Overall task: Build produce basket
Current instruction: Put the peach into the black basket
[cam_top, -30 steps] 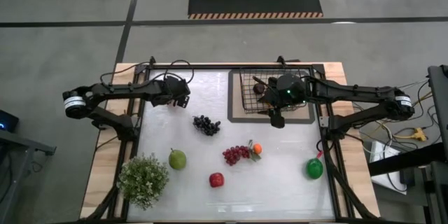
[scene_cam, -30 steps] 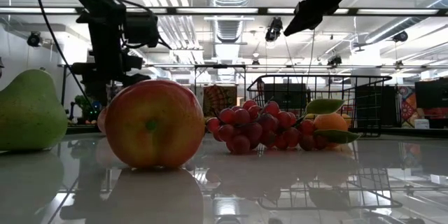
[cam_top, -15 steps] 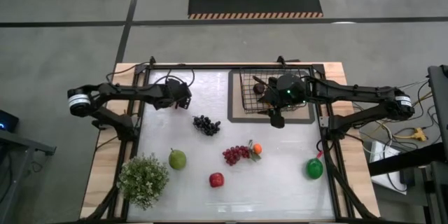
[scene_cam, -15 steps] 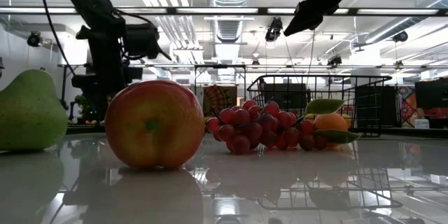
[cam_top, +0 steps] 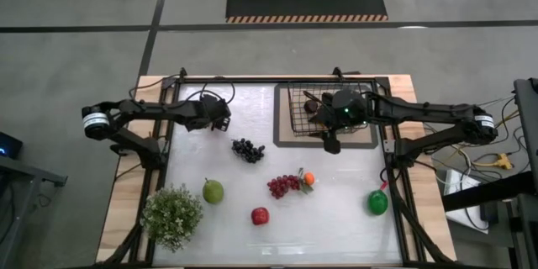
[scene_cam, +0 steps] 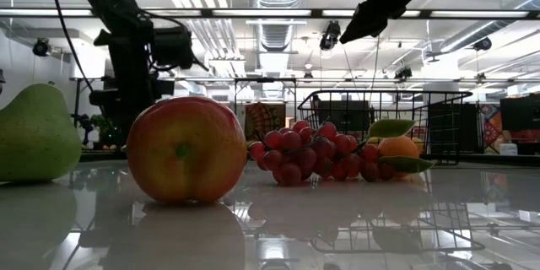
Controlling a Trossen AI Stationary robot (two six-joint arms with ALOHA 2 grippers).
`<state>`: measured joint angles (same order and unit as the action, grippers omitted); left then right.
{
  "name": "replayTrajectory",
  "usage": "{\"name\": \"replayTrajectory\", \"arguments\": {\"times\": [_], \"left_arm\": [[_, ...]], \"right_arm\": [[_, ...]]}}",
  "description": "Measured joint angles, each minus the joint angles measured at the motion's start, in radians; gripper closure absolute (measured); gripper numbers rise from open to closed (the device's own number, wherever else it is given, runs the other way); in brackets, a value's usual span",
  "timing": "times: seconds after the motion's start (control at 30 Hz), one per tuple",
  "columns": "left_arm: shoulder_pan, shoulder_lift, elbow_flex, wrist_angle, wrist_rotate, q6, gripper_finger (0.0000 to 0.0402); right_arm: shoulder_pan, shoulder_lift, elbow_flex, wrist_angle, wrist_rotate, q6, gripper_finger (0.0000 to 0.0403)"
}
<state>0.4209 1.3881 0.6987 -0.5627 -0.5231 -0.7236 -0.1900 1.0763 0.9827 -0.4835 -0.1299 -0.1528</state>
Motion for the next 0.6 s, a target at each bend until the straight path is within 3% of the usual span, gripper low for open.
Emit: {"name": "replayTrajectory", "arguments": {"times": [0.37,0.6], "left_arm": [[-0.050,-0.123,0.114,0.008,0.281,0.080,0.0098],[-0.057,-0.212,0.182,0.017,0.457,0.067,0.0099]], "right_arm": [[0.001,0.021,-0.054,0.160,0.001,-0.034,0.0182],[0.002,0.117,-0.053,0.324,0.029,-0.133,0.0118]]}}
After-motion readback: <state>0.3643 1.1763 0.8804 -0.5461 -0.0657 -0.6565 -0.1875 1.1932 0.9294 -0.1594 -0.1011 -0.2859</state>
